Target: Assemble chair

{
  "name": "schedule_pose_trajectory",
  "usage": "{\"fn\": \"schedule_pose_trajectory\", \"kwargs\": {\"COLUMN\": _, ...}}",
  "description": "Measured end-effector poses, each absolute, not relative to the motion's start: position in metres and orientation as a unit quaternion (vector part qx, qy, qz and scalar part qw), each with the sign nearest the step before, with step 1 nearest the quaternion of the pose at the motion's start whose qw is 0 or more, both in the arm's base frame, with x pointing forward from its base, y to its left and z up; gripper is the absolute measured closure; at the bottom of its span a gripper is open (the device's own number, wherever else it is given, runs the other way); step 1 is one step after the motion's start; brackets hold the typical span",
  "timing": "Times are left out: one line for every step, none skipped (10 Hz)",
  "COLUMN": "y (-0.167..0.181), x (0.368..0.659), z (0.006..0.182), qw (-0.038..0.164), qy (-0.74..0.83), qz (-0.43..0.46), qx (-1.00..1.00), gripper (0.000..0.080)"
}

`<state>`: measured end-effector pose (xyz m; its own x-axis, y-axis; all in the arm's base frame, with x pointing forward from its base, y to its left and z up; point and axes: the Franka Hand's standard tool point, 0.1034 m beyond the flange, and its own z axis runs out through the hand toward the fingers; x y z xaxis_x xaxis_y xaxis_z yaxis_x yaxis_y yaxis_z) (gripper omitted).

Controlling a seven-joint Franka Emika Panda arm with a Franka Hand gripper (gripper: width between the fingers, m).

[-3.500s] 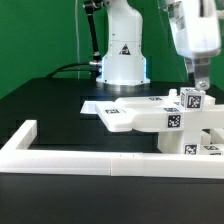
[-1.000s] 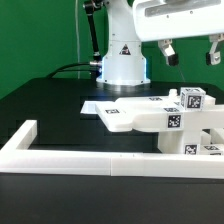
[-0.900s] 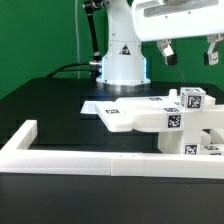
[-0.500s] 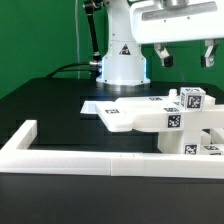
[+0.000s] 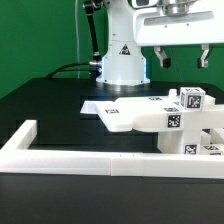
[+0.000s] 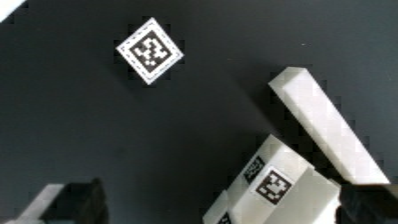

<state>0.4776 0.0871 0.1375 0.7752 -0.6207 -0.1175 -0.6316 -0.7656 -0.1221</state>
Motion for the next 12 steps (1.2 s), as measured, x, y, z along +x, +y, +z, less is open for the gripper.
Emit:
{"fn": "schedule_pose_trajectory", "kwargs": {"y": 0.088, "x": 0.468, "z": 0.135, "qw": 0.076, "qy": 0.332, "qz": 0.039, "qx": -0.94, "gripper": 0.0151}}
{"fn": "schedule_pose_trajectory", "kwargs": {"y": 0.091, "x": 0.456, "z": 0.132, "qw": 0.068, "qy": 0.32, "qz": 0.029, "qx": -0.945, "gripper": 0.0151}}
{"fn": "schedule_pose_trajectory", "kwargs": {"y": 0.097, "x": 0.442, "z": 0.126, "qw": 0.063, "qy": 0.306, "qz": 0.024, "qx": -0.95, "gripper": 0.0151}}
{"fn": "schedule_pose_trajectory", "kwargs": {"y": 0.102, "x": 0.429, "z": 0.118, "qw": 0.049, "qy": 0.282, "qz": 0.019, "qx": -0.958, "gripper": 0.0151}}
{"fn": "schedule_pose_trajectory", "kwargs": {"y": 0.106, "x": 0.422, "z": 0.112, "qw": 0.042, "qy": 0.257, "qz": 0.015, "qx": -0.965, "gripper": 0.0151}}
{"fn": "schedule_pose_trajectory", "kwargs": {"y": 0.11, "x": 0.421, "z": 0.107, "qw": 0.036, "qy": 0.233, "qz": 0.014, "qx": -0.972, "gripper": 0.0151}}
{"fn": "schedule_pose_trajectory", "kwargs": {"y": 0.109, "x": 0.421, "z": 0.106, "qw": 0.037, "qy": 0.237, "qz": 0.015, "qx": -0.971, "gripper": 0.0151}}
{"fn": "schedule_pose_trajectory", "kwargs": {"y": 0.109, "x": 0.421, "z": 0.106, "qw": 0.037, "qy": 0.237, "qz": 0.016, "qx": -0.971, "gripper": 0.0151}}
{"fn": "schedule_pose_trajectory", "kwargs": {"y": 0.109, "x": 0.421, "z": 0.106, "qw": 0.036, "qy": 0.237, "qz": 0.016, "qx": -0.971, "gripper": 0.0151}}
{"fn": "schedule_pose_trajectory", "kwargs": {"y": 0.109, "x": 0.421, "z": 0.103, "qw": 0.033, "qy": 0.229, "qz": 0.011, "qx": -0.973, "gripper": 0.0151}}
{"fn": "schedule_pose_trajectory", "kwargs": {"y": 0.114, "x": 0.422, "z": 0.095, "qw": 0.021, "qy": 0.181, "qz": -0.018, "qx": -0.983, "gripper": 0.0151}}
{"fn": "schedule_pose_trajectory", "kwargs": {"y": 0.122, "x": 0.421, "z": 0.088, "qw": 0.016, "qy": 0.153, "qz": -0.027, "qx": -0.988, "gripper": 0.0151}}
